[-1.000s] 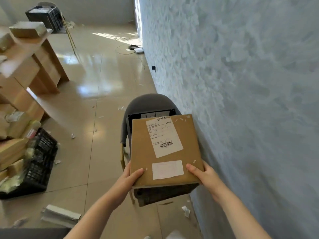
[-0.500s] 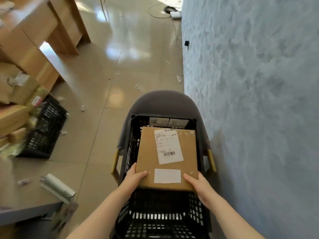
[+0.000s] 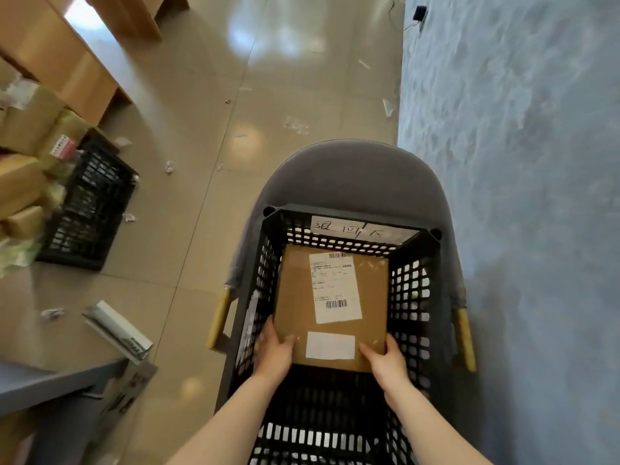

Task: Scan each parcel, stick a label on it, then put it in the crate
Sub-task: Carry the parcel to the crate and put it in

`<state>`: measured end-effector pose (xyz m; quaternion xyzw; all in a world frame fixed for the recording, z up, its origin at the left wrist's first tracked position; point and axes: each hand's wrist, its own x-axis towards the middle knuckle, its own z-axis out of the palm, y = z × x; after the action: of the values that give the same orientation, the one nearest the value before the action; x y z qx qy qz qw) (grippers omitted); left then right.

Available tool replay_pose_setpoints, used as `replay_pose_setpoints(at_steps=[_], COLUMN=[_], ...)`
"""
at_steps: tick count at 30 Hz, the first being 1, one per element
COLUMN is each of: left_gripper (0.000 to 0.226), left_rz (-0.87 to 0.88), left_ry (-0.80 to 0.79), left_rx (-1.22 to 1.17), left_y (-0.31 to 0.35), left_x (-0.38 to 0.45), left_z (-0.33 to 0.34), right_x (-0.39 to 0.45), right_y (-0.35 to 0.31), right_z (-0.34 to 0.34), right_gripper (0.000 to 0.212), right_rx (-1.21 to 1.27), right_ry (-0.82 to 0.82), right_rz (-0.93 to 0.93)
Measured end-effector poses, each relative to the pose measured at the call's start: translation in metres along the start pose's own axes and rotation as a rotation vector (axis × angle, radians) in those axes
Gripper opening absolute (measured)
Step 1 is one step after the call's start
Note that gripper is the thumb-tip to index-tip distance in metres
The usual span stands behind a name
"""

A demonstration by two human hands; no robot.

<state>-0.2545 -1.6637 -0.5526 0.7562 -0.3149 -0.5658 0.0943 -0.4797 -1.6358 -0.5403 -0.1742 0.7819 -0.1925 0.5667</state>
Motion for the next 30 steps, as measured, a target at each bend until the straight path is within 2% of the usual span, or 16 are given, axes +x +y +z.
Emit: replay_pose_setpoints(at_steps=[4,15,20,23,27,30], left_gripper=[0.069,0.071,0.077,0.075,0.071,0.066], left_rz=[0.020,0.009,0.097,0.190,0.385,0.476], left_ry=[0.063,0.141,0.084,-0.001,-0.133,-0.230], left_rx=[0.112,0.157,0.216,0.379,0.641,0.761], left_y=[0.000,-0.003,0.000,0.006,0.010,0.016], left_x=[0.013,0.037,0.014,-0.017,-0.077,-0.111], left_z=[0.013,0.022,0.013,0.001,-0.022,-0.039], right_x=[0.016,0.042,0.018,-0.015,-0.074,-0.117], right_y=[0.004,0.008,0.000,-0.009,-0.016,-0.018], right_z=[0.008,0.022,0.020,0.012,0.001,-0.007], right_gripper=[0.053,0.056,0.069,0.063,0.066,0.065], right_rx=[-0.025,-0.163,-0.285,-0.395,-0.580,-0.683], right_ry=[0.057,0.121,0.093,0.059,-0.024,-0.019], right_rz=[-0.011,-0.013,-0.045,-0.108,-0.203,-0.292])
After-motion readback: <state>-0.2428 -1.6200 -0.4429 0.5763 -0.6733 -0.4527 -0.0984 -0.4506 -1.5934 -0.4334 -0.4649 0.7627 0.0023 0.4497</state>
